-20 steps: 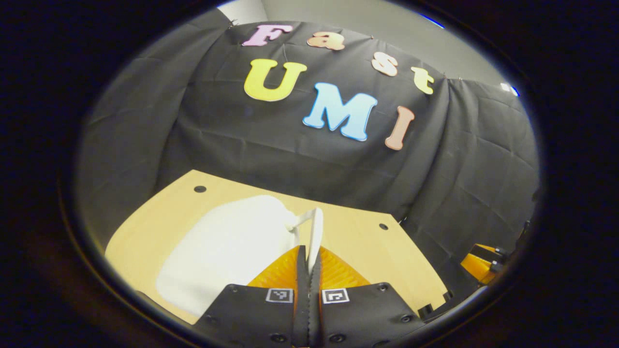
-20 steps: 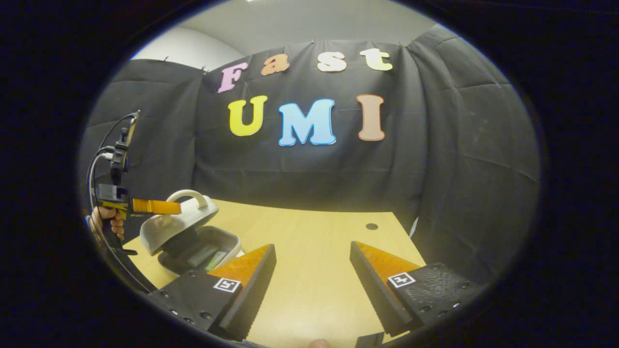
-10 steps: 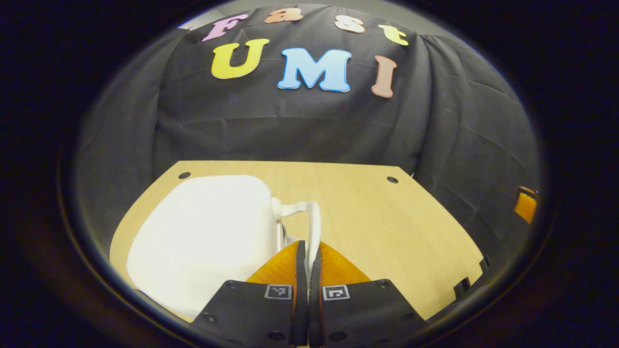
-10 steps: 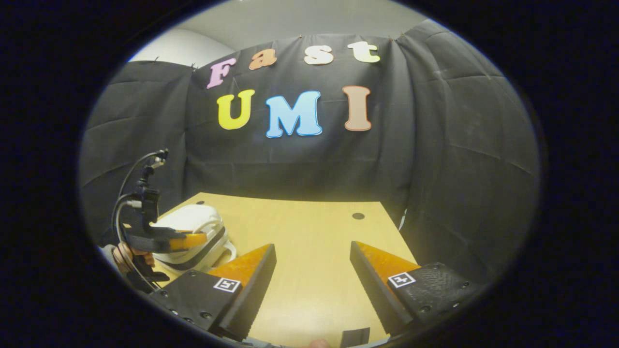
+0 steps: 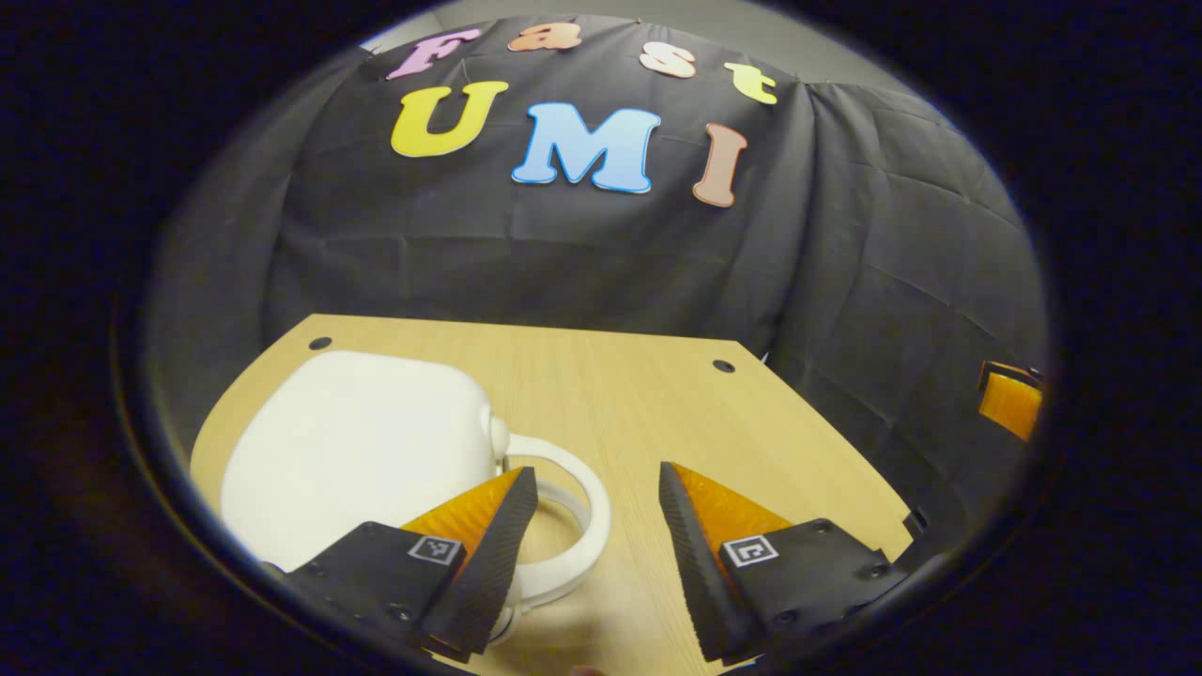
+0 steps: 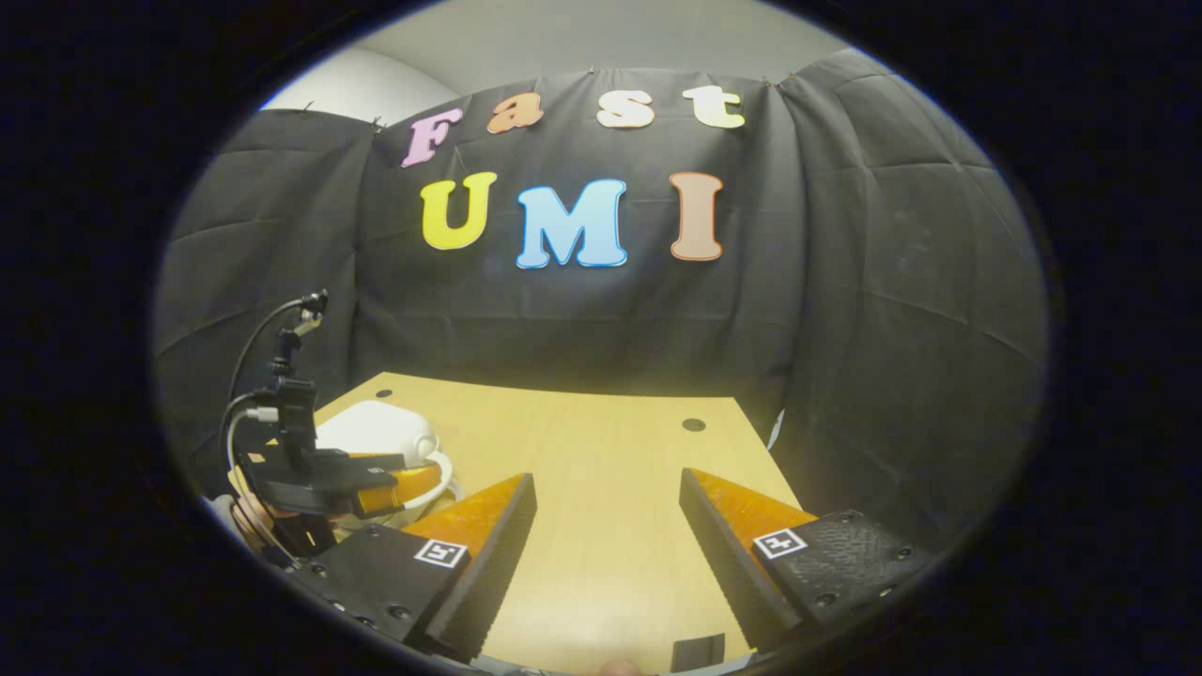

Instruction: First open the suitcase, pack the skin care products into it, and then close the suitcase.

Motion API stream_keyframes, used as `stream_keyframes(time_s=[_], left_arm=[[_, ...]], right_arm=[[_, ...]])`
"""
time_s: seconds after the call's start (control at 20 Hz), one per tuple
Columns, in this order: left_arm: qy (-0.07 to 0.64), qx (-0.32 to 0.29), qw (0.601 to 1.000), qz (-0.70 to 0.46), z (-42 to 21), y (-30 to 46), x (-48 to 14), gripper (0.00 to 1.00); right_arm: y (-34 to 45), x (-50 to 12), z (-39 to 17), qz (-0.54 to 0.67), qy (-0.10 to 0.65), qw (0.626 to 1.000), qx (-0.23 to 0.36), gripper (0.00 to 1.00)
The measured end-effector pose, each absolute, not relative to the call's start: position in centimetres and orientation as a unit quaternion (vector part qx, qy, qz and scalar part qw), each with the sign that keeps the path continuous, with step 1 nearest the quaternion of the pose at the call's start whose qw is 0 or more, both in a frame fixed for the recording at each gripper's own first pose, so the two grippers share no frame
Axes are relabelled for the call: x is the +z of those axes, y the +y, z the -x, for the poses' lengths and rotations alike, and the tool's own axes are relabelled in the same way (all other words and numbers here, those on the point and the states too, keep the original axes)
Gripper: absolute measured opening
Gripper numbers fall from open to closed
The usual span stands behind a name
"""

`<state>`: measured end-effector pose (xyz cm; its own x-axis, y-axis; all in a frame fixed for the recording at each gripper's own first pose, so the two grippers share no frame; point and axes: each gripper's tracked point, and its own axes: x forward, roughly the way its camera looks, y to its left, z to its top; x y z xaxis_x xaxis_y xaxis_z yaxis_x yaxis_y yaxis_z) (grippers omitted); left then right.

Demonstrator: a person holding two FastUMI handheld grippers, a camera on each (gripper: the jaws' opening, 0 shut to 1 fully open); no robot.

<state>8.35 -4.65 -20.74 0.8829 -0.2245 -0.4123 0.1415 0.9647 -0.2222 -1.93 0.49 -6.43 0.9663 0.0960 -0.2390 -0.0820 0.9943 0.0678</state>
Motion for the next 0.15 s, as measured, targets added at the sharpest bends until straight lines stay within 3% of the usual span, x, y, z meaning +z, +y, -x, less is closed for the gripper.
stream_keyframes(time_s=[0.15], left_arm=[[0.155,-0.083,0.980,0.094,-8.3,-2.9,-14.2,0.88]], right_arm=[[1.1,-5.1,2.0,-0.027,0.101,0.994,0.036,0.94]])
